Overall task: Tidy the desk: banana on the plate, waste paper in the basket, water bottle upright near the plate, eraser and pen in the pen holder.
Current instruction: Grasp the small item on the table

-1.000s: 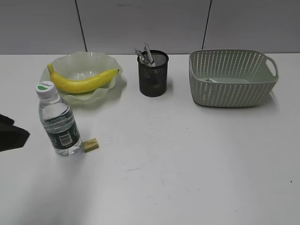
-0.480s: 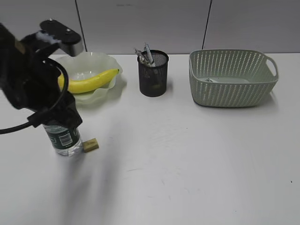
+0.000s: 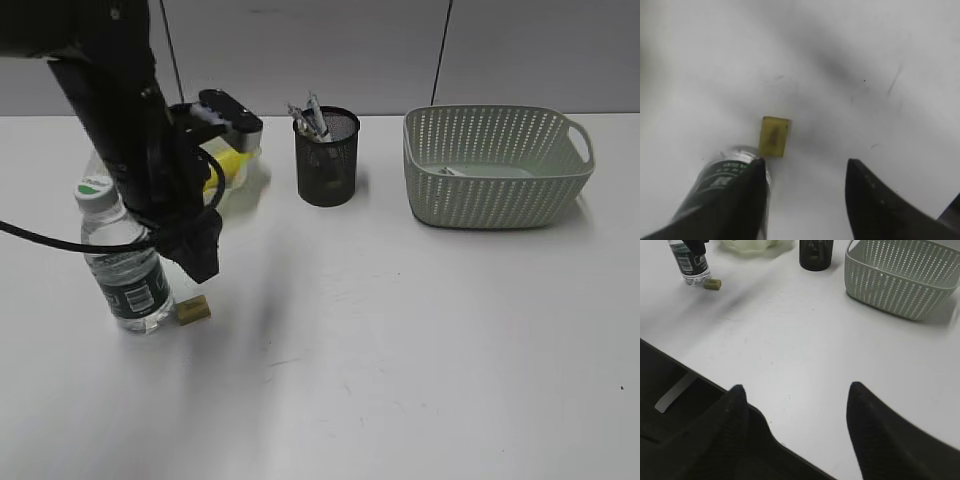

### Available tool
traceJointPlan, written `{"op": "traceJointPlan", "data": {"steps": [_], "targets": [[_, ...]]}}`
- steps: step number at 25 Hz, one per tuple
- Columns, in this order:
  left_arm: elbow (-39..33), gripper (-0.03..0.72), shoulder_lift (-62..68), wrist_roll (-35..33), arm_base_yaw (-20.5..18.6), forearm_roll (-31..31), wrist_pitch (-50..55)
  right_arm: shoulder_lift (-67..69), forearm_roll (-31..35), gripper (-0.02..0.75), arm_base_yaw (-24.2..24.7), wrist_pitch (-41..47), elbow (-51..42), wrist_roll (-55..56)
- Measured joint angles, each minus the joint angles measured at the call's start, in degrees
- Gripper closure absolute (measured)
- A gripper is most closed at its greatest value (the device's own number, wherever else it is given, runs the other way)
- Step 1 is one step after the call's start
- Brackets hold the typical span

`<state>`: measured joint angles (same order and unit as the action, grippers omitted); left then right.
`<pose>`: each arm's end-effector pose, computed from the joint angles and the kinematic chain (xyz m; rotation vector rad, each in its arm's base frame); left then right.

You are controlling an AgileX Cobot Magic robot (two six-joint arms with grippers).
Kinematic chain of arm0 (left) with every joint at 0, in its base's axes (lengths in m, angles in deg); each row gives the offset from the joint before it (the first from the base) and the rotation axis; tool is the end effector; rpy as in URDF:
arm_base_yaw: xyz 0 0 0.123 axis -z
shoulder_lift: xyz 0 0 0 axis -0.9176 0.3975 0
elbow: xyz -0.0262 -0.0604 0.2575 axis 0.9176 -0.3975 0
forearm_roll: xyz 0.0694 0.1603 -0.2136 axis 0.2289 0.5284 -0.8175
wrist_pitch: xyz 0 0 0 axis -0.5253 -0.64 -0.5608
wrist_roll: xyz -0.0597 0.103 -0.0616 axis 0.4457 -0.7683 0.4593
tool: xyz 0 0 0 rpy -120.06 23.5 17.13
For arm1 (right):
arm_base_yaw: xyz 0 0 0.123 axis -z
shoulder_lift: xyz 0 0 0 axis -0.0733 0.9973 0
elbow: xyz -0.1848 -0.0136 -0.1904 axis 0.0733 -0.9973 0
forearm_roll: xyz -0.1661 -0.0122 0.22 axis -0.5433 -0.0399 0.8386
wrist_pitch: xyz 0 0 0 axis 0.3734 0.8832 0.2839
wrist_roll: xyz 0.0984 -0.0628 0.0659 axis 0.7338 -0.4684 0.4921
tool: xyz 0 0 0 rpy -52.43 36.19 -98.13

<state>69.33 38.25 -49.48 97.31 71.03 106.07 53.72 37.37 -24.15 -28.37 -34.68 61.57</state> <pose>0.3250 -0.2067 0.1408 1.3530 2.6933 -0.1451 0.0586 0.0453 0.2758 -0.5821 1.9413 0.3853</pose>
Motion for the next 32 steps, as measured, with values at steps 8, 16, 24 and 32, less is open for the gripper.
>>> {"op": "traceJointPlan", "data": {"steps": [8, 16, 24, 32], "targets": [[7.9, 0.295, 9.7, -3.5, 0.0, 2.8, 5.3, 0.0, -0.8, 0.241, 0.0, -0.1, 0.0, 1.1], [8.7, 0.289, 13.4, -6.1, 0.0, 5.8, 5.3, 0.0, -0.9, 0.241, 0.0, -0.1, 0.0, 1.2], [8.8, 0.218, 16.2, -7.4, 0.0, 6.2, 5.0, 0.0, -0.9, 0.241, 0.0, -0.1, 0.0, 1.2], [8.8, 0.214, 18.0, -7.5, 0.9, 7.4, 3.9, 0.0, -0.9, 0.241, 0.0, -0.1, 0.0, 1.2]]}}
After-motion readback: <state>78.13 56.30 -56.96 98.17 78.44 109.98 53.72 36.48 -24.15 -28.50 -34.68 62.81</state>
